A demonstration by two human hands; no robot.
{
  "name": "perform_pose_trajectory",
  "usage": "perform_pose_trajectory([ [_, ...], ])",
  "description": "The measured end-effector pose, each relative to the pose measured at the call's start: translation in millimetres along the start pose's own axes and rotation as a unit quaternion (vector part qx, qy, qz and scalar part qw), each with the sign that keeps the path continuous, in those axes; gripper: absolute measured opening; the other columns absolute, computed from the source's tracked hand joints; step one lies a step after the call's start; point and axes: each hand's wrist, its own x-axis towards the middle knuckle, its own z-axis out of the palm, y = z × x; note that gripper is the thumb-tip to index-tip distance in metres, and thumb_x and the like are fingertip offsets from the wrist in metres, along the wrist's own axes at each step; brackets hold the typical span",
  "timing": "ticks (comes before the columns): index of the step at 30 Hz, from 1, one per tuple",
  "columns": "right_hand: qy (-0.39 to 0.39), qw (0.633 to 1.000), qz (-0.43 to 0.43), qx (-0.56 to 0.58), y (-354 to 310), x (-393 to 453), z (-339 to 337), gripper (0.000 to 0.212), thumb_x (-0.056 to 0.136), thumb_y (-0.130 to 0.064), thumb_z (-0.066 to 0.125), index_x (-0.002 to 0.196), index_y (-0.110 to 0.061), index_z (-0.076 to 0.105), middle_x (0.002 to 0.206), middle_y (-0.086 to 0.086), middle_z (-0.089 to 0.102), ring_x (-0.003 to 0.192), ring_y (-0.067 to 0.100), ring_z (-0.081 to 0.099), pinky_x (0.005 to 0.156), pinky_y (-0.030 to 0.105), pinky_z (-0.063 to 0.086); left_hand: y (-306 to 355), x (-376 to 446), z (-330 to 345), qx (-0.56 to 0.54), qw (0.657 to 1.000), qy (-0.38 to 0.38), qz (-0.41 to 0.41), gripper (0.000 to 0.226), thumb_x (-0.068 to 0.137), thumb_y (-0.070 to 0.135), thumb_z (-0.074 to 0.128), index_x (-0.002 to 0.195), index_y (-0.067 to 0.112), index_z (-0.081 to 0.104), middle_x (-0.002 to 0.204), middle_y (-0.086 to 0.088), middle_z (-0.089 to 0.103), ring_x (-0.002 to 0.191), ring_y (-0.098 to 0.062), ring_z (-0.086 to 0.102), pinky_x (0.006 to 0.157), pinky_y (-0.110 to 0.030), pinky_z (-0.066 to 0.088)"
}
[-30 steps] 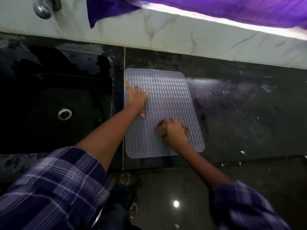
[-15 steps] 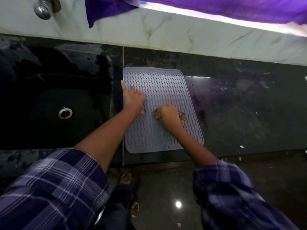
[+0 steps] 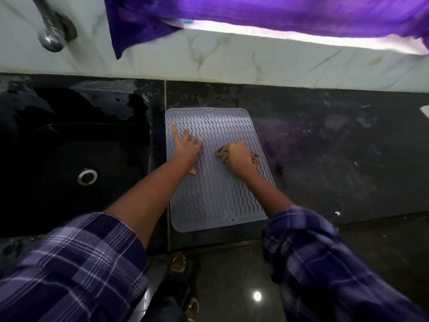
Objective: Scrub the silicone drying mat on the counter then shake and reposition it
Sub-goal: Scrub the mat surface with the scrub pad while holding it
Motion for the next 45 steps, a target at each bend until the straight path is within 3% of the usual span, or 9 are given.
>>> perform_pose_trajectory([
  [4,0.011,0.999,-0.031,0.016,12.9,-67.9,20.8,0.018,0.090,-0.014,0.054,0.101,-0.012,0.069,0.112,0.009,0.066,0.106,0.025,0.057,0.093,0.032,0.044,-2.6,8.0,-4.4,0.020,0.999,-0.028,0.015,0.125,0.066,0.068,0.070,0.154,0.021,-0.006,0.162,-0.007,0.003,0.149,-0.036,-0.002,0.108,-0.073,-0.003],
  [7,-0.106,0.992,-0.069,-0.012,21.2,-130.3,22.3,0.022,0.089,-0.017,0.056,0.108,-0.014,0.067,0.117,0.006,0.064,0.112,0.023,0.056,0.102,0.034,0.042,-3.0,10.5,-11.5,0.029,0.999,-0.038,0.019,0.129,0.063,0.067,0.074,0.155,0.019,-0.003,0.161,-0.010,0.008,0.149,-0.036,0.001,0.109,-0.073,-0.005],
  [11,-0.246,0.968,-0.045,0.027,30.2,-111.7,-16.4,0.026,0.084,-0.004,0.057,0.107,-0.008,0.070,0.111,0.011,0.069,0.104,0.026,0.066,0.093,0.036,0.054,-5.1,17.9,-30.8,0.025,0.999,-0.020,0.028,0.098,0.064,0.066,0.074,0.144,0.022,0.038,0.151,-0.006,0.039,0.147,-0.030,0.019,0.106,-0.074,-0.007],
  [15,-0.134,0.974,-0.057,0.174,19.6,-21.8,-59.4,0.032,0.082,0.012,0.052,0.103,-0.002,0.072,0.110,0.011,0.073,0.105,0.017,0.067,0.099,0.027,0.051,-21.6,51.1,-43.5,-0.070,0.997,0.027,0.007,0.056,0.074,0.061,0.069,0.115,0.023,0.063,0.124,0.000,0.064,0.139,-0.025,0.038,0.109,-0.073,-0.005],
  [18,-0.027,0.980,-0.040,0.192,9.6,60.5,-71.8,0.028,0.084,0.010,0.053,0.099,-0.003,0.073,0.105,0.013,0.075,0.098,0.018,0.070,0.096,0.034,0.054,-29.9,76.4,-46.6,-0.082,0.996,0.032,-0.011,0.074,0.076,0.060,0.067,0.137,0.022,0.049,0.147,-0.002,0.045,0.146,-0.028,0.025,0.108,-0.075,-0.002],
  [21,0.019,0.992,-0.031,0.121,3.6,141.3,-66.5,0.023,0.084,-0.001,0.059,0.102,-0.008,0.072,0.105,0.014,0.073,0.098,0.025,0.069,0.094,0.040,0.054,-31.9,109.2,-48.0,-0.073,0.997,0.002,-0.007,0.103,0.072,0.064,0.068,0.153,0.021,0.020,0.160,-0.002,0.021,0.150,-0.033,0.002,0.105,-0.077,-0.005],
  [27,0.082,0.993,-0.060,-0.061,-12.9,164.1,-14.6,0.029,0.095,-0.013,0.042,0.114,-0.006,0.063,0.119,0.016,0.060,0.112,0.033,0.050,0.092,0.040,0.042,-25.0,136.0,-55.3,-0.053,0.998,-0.027,-0.023,0.088,0.061,0.063,0.077,0.137,0.027,0.049,0.149,-0.004,0.045,0.150,-0.030,0.009,0.101,-0.078,-0.012],
  [36,-0.181,0.974,-0.134,-0.019,17.7,41.8,-37.8,0.029,0.081,-0.001,0.057,0.104,-0.010,0.072,0.114,0.008,0.069,0.108,0.025,0.060,0.094,0.033,0.048,-30.0,125.6,-54.3,-0.059,0.998,-0.030,-0.017,0.102,0.063,0.066,0.075,0.146,0.020,0.036,0.154,-0.010,0.035,0.149,-0.035,0.010,0.099,-0.079,-0.010],
  [45,0.035,0.993,-0.079,-0.078,-10.8,125.1,-15.0,0.030,0.095,-0.014,0.043,0.116,-0.008,0.063,0.125,0.012,0.062,0.115,0.032,0.052,0.099,0.037,0.039,-27.2,124.2,-52.3,-0.053,0.997,-0.042,-0.029,0.111,0.068,0.067,0.070,0.154,0.022,0.016,0.160,-0.004,0.024,0.150,-0.034,0.002,0.103,-0.077,-0.008],
])
